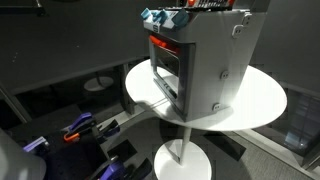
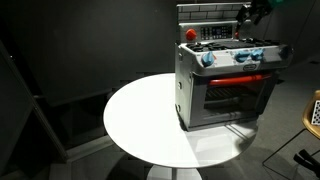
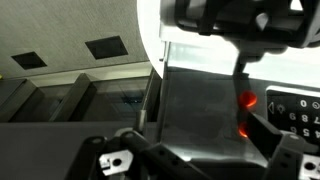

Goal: Press the top switch on the stove

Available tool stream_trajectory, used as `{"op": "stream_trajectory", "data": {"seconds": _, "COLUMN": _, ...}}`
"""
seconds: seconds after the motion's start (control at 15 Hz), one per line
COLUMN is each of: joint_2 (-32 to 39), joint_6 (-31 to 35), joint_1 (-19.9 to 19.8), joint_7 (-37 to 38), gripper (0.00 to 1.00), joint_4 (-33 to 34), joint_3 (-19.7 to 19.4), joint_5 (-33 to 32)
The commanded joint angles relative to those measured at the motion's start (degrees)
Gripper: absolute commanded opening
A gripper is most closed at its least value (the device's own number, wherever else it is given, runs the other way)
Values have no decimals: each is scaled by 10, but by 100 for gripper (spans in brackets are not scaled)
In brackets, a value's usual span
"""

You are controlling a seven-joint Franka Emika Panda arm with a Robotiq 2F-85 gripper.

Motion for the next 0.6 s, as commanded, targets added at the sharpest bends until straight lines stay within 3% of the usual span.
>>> {"op": "stream_trajectory", "data": {"seconds": 0.0, "joint_2": 18, "joint_6": -14, "joint_1": 3, "joint_7": 21, "gripper": 100, "joint_4": 31, "joint_3": -13, "joint_5": -21}}
{"op": "stream_trajectory", "data": {"seconds": 0.53, "joint_2": -22, "joint_6": -78, "joint_1": 3, "joint_7": -22, "gripper": 100, "joint_4": 3, "joint_3": -14, "joint_5": 45}}
